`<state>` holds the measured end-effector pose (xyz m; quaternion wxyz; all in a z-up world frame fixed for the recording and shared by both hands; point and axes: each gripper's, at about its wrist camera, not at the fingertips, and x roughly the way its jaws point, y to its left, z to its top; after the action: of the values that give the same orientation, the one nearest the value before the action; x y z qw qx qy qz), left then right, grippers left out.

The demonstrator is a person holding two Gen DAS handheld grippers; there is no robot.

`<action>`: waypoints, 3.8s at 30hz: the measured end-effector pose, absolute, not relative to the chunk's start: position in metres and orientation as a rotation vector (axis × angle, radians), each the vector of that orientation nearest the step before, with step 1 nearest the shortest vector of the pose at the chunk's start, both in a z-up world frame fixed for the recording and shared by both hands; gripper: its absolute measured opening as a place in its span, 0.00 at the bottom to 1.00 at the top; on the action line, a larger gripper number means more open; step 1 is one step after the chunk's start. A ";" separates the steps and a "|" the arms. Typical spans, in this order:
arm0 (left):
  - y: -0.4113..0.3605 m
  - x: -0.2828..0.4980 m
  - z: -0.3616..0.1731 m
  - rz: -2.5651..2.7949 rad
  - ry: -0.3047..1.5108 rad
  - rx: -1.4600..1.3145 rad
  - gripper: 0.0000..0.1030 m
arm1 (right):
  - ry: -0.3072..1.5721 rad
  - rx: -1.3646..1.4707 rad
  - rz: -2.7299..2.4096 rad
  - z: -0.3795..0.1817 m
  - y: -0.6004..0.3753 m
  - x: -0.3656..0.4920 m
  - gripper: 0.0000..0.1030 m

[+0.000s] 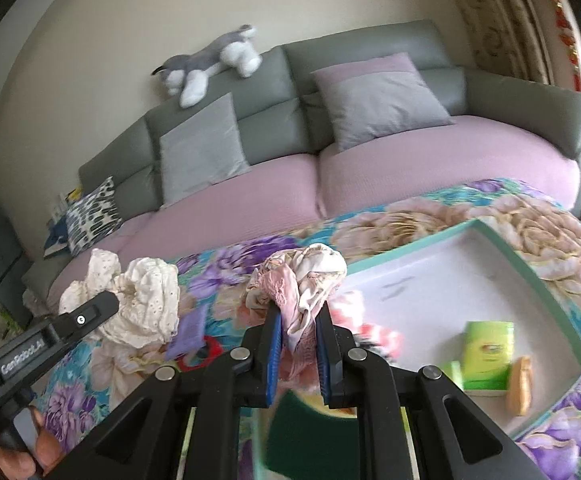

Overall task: Organize soft objects
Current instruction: 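Carry the pink cloth with the right tool while the left tool carries the lace fabric over the tray, then release the pink cloth with the right tool while the left tool releases the lace fabric in the tray, then move both tools away from the tray toward the remaining items on the bed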

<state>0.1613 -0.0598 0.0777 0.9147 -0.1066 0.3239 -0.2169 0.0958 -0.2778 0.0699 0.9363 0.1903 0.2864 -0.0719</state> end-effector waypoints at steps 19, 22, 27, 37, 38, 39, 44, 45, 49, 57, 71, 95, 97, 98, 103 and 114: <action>-0.170 0.132 0.064 -0.677 0.683 -0.114 0.21 | 0.589 0.435 -0.351 0.059 -0.358 0.059 0.16; -0.183 0.130 0.062 -0.705 0.689 -0.106 0.21 | 0.593 0.438 -0.372 0.057 -0.365 0.055 0.16; -0.197 0.131 0.053 -0.714 0.703 -0.095 0.21 | 0.605 0.465 -0.379 0.053 -0.374 0.052 0.16; -0.207 0.136 0.041 -0.700 0.726 -0.078 0.21 | 0.651 0.450 -0.367 0.042 -0.372 0.058 0.17; -0.208 0.137 0.040 -0.700 0.731 -0.076 0.21 | 0.655 0.451 -0.366 0.040 -0.373 0.059 0.18; -0.208 0.137 0.038 -0.697 0.736 -0.075 0.21 | 0.662 0.453 -0.365 0.039 -0.373 0.059 0.18; -0.211 0.139 0.033 -0.686 0.761 -0.061 0.27 | 0.693 0.438 -0.372 0.034 -0.372 0.062 0.19; -0.211 0.139 0.033 -0.682 0.765 -0.059 0.30 | 0.697 0.433 -0.373 0.034 -0.372 0.063 0.19; -0.209 0.140 0.032 -0.671 0.771 -0.053 0.40 | 0.712 0.418 -0.376 0.032 -0.371 0.065 0.19; -0.202 0.141 0.036 -0.651 0.775 -0.057 0.45 | 0.750 0.407 -0.394 0.029 -0.371 0.068 0.29; -0.173 0.148 0.045 -0.557 0.770 -0.080 0.56 | 0.763 0.382 -0.414 0.032 -0.367 0.068 0.61; -0.124 0.181 0.002 -0.192 0.922 -0.025 0.81 | 0.780 0.377 -0.415 0.030 -0.365 0.073 0.83; -0.123 0.181 0.002 -0.181 0.921 -0.026 0.81 | 0.781 0.377 -0.416 0.030 -0.364 0.073 0.84; -0.122 0.182 0.002 -0.177 0.922 -0.024 0.81 | 0.781 0.377 -0.416 0.030 -0.364 0.073 0.84; -0.118 0.184 -0.002 -0.150 0.932 -0.022 0.85 | 0.782 0.376 -0.417 0.030 -0.364 0.073 0.85; -0.106 0.186 -0.005 -0.104 0.938 -0.037 0.93 | 0.776 0.378 -0.420 0.031 -0.365 0.073 1.00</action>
<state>0.1861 -0.1055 -0.0050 0.8905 -0.0177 0.4519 -0.0501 0.0727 -0.3645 0.0311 0.8869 0.1817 0.3735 -0.2022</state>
